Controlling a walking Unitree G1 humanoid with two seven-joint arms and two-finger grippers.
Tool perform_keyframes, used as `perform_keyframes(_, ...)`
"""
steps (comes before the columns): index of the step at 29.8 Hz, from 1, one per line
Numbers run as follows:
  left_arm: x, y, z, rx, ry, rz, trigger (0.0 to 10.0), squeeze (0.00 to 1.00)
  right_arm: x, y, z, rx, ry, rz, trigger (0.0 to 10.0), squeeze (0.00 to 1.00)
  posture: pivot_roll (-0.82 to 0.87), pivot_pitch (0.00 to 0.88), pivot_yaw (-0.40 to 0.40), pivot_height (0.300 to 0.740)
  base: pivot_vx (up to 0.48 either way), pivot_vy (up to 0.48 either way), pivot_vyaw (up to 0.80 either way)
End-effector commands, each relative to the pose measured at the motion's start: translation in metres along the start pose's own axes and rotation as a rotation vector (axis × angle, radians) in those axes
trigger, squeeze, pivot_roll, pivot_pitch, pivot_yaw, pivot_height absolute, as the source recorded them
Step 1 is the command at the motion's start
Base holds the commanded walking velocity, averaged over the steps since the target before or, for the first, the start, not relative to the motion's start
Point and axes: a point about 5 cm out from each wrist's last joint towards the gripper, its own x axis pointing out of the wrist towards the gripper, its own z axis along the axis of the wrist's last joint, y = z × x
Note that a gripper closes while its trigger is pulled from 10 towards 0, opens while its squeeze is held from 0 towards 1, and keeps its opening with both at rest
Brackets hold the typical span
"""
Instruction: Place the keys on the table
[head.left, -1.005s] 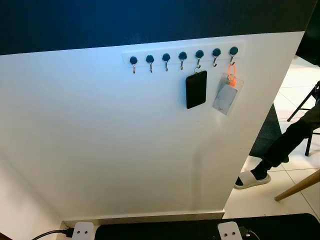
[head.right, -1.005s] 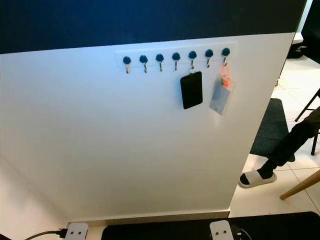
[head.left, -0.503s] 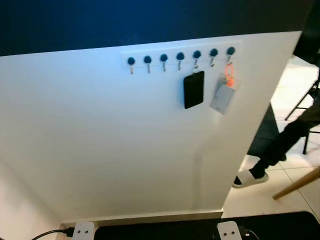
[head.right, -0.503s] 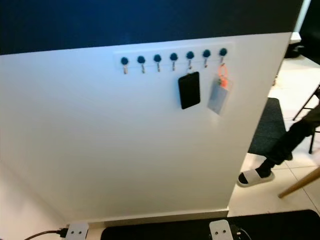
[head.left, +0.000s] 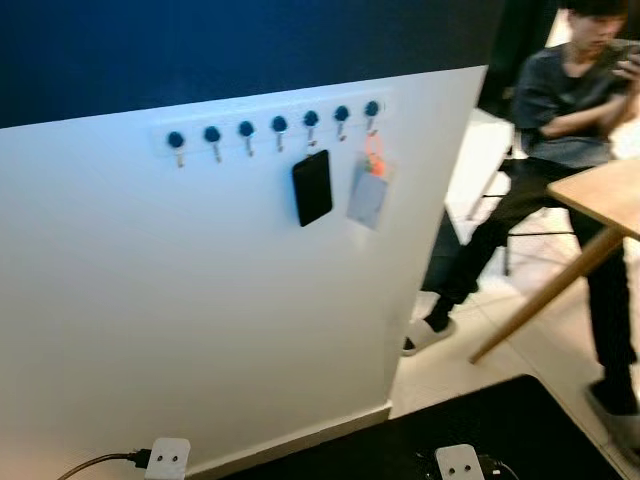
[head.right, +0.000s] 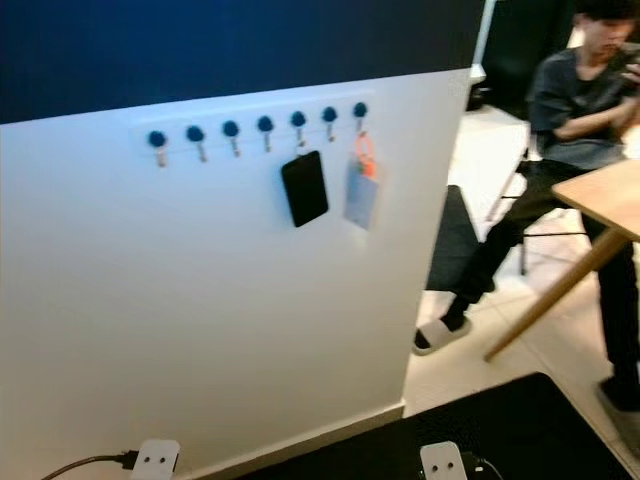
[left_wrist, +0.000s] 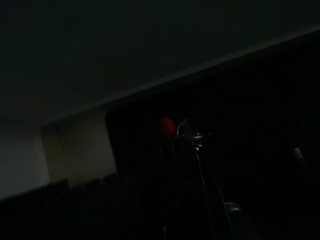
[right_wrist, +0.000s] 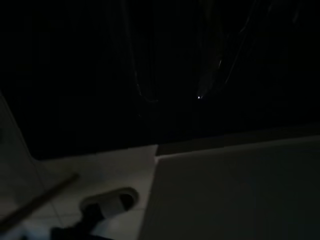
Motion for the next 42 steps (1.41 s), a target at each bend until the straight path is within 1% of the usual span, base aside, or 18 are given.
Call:
perform_keyframes(1, -0.0042, 0.0010, -0.0115, 0.004, 0.034, 0.005, 10.0, 0.00, -0.0025, 0.0041, -0.0038, -0.001, 0.009, 0.005, 10.0, 0.00, 0.01, 0.150, 0.097, 0.740, 0.000, 0.000, 0.00)
perform_keyframes(19, -0.0042, 0.0010, -0.0121, 0.011, 0.037, 0.006, 10.0, 0.00, -0.0019, 0.0059, -0.0033, -0.012, 0.009, 0.017, 10.0, 0.00, 0.02, 0.152, 0.096, 0.740, 0.000, 0.000, 0.00)
perform_keyframes(26, -0.0046, 0.0004, -0.0127, 0.012, 0.037, 0.006, 10.0, 0.00, -0.0018, 0.0071, -0.0030, -0.016, 0.007, 0.026, 10.0, 0.00, 0.02, 0.152, 0.095, 0.740, 0.000, 0.000, 0.65)
perform_keyframes(42, -0.0042, 0.0003, -0.0123, 0.010, 0.037, 0.006, 10.0, 0.00, -0.0011, 0.0067, -0.0028, -0.001, 0.010, 0.017, 10.0, 0.00, 0.02, 0.153, 0.096, 0.740, 0.000, 0.000, 0.00)
